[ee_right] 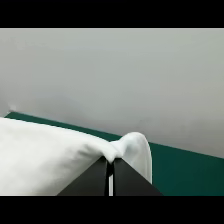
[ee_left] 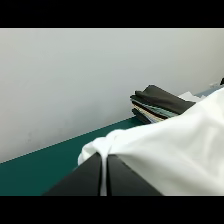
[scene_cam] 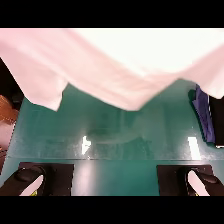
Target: Fold the shirts.
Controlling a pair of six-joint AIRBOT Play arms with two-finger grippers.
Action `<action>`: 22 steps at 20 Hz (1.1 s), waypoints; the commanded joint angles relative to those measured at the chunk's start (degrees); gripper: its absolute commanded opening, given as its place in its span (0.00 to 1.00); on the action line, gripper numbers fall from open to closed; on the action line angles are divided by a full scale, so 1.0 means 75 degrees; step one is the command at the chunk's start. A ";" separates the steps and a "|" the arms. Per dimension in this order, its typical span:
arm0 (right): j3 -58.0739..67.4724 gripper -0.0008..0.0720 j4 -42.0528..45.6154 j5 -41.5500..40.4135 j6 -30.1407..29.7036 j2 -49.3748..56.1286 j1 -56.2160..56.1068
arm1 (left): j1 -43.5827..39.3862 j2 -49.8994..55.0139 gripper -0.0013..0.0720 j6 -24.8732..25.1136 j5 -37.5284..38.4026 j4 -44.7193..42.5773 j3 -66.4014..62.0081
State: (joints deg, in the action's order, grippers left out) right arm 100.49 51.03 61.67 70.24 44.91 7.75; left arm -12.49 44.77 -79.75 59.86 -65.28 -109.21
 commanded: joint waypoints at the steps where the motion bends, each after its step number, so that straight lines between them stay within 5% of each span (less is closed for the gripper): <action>1: 0.0236 0.03 -0.0061 0.0111 0.0023 0.0041 0.0507 | 0.0006 0.0067 0.05 -0.0102 0.0647 -0.0035 -0.0160; 7: 0.0233 0.03 0.0079 0.1478 0.0449 0.2422 -0.1142 | 0.0003 0.1915 0.05 -0.0769 0.4401 -0.0044 0.0000; 9: 0.0233 0.03 0.0440 0.1891 0.0463 0.3605 -0.1970 | 0.0003 0.2363 0.05 -0.0737 0.4543 -0.0070 0.0877; 12: 0.0227 0.03 0.1209 0.1996 0.0466 0.5394 -0.2833 | 0.0006 0.2795 0.05 -0.0256 0.3337 -0.0449 0.2984; 15: 0.0230 0.03 0.1183 0.1370 0.0615 0.6679 -0.3048 | 0.0006 0.3270 0.05 -0.0111 0.0726 -0.1810 0.4797; 19: 0.0230 0.04 0.1134 0.0638 0.0836 0.7452 -0.3048 | 0.0006 0.4278 0.05 -0.0204 -0.1702 -0.3069 0.5251; 22: 0.0233 0.04 0.1125 0.0201 0.0836 0.7522 -0.3048 | 0.0239 0.4730 0.06 -0.1116 -0.2699 -0.3220 0.5202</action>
State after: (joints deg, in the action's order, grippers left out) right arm 102.17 59.37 66.96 76.03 99.18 -14.76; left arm -11.88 76.66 -83.00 50.76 -85.14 -71.53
